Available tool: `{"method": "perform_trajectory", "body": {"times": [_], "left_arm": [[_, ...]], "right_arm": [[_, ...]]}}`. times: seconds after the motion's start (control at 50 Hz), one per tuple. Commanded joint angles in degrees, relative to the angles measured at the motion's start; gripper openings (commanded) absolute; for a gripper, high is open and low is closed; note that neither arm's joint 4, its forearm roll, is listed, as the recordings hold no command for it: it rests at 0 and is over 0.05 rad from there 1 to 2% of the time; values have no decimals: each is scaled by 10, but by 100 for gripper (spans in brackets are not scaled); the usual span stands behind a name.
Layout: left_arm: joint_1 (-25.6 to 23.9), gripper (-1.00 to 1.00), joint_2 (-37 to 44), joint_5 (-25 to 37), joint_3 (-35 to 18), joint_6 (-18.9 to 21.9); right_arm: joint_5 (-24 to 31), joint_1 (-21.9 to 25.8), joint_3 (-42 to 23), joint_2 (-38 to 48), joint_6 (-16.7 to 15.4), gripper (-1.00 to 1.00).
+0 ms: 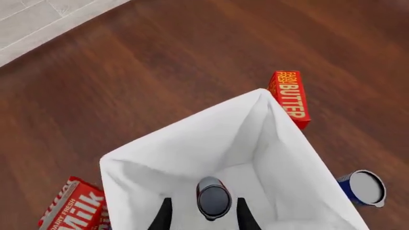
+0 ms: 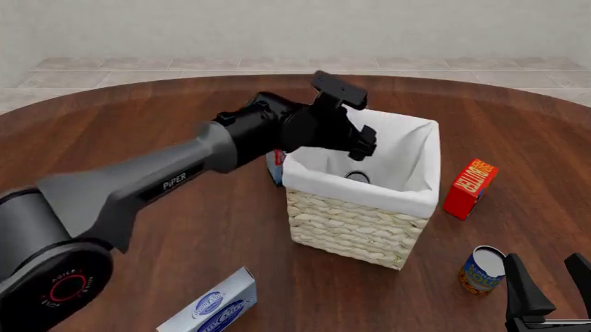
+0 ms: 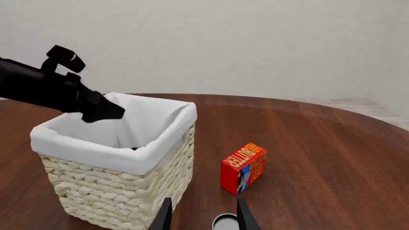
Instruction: Pick up the tomato sauce, and put it in the basket.
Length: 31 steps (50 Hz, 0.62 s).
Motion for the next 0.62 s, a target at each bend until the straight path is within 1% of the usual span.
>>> {"method": "perform_trajectory", "body": {"times": [0.02, 0.06, 0.12, 0.16, 0.22, 0.24, 0.32, 0.42, 0.44, 0.46, 0.48, 0.52, 0.62], "left_arm": [[2, 100, -76, -5, 55, -2], [1, 100, -81, -6, 59, -1], [1, 100, -111, -9, 84, -2], [-2, 100, -137, -13, 106, -11], [-1, 100, -154, -23, 132, -11], [0, 100, -169, -33, 150, -10], [-2, 100, -206, -43, 188, -15], [-4, 100, -242, -56, 223, -27], [-1, 100, -254, -63, 239, -32], [2, 100, -268, -73, 252, -27], [4, 100, -276, -77, 259, -27], [-2, 100, -302, -78, 277, -42], [0, 100, -330, -87, 307, -46]], "right_arm": [[0, 0, 0, 0, 0, 100], [0, 0, 0, 0, 0, 100], [0, 0, 0, 0, 0, 100], [0, 0, 0, 0, 0, 100], [0, 0, 0, 0, 0, 100], [0, 0, 0, 0, 0, 100], [0, 0, 0, 0, 0, 100], [0, 0, 0, 0, 0, 100], [0, 0, 0, 0, 0, 100], [0, 0, 0, 0, 0, 100], [0, 0, 0, 0, 0, 100], [0, 0, 0, 0, 0, 100], [0, 0, 0, 0, 0, 100]]}}
